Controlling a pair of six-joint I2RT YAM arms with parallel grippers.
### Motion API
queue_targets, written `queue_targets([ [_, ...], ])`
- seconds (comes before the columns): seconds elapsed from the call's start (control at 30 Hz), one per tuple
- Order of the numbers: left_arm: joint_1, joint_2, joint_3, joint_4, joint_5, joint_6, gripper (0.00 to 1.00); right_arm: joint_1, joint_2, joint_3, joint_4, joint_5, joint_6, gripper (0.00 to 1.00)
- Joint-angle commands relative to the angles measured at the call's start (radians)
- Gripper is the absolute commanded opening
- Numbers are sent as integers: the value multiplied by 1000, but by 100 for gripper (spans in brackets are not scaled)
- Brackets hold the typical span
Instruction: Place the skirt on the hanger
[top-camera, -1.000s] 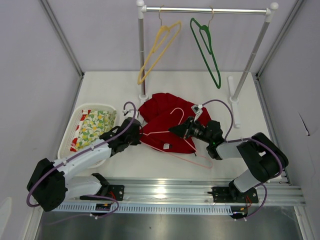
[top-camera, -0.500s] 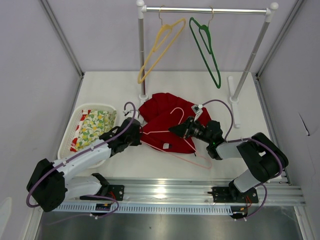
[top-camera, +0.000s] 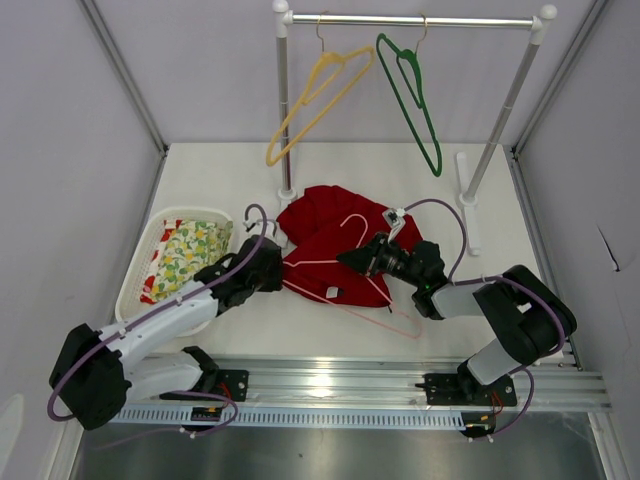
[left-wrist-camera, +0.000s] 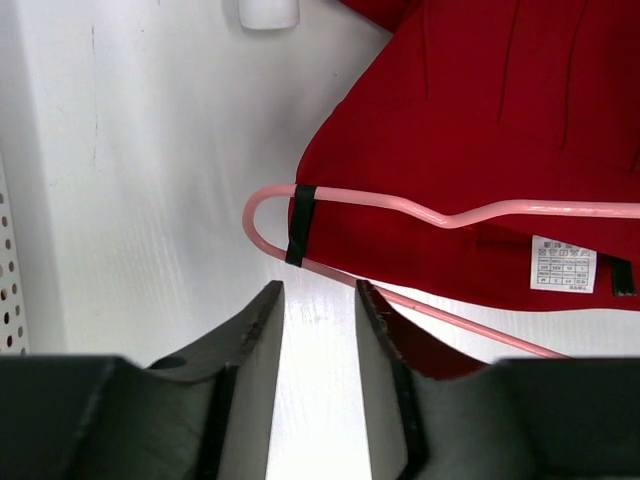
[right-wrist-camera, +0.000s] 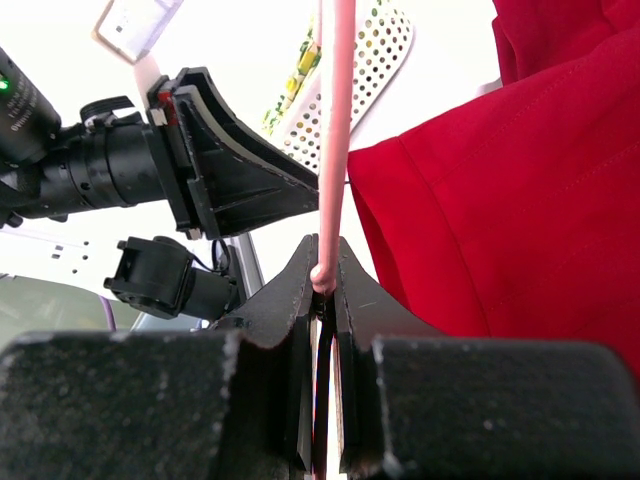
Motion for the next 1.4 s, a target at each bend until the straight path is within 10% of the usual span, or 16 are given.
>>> queue_targets([
  [0.0, -1, -41, 50, -6, -32, 6, 42, 10, -14, 35, 60, 16, -29, 0],
  [0.23, -1, -79, 62, -32, -86, -16, 45, 23, 6, 47, 47, 21, -49, 0],
  [0.63, 8, -24, 79, -112, -291, -114, 8, 31, 31, 84, 17, 25, -78, 0],
  [1.37, 54, 128, 42, 135, -152, -85, 0, 31, 26, 77, 17, 21, -78, 0],
])
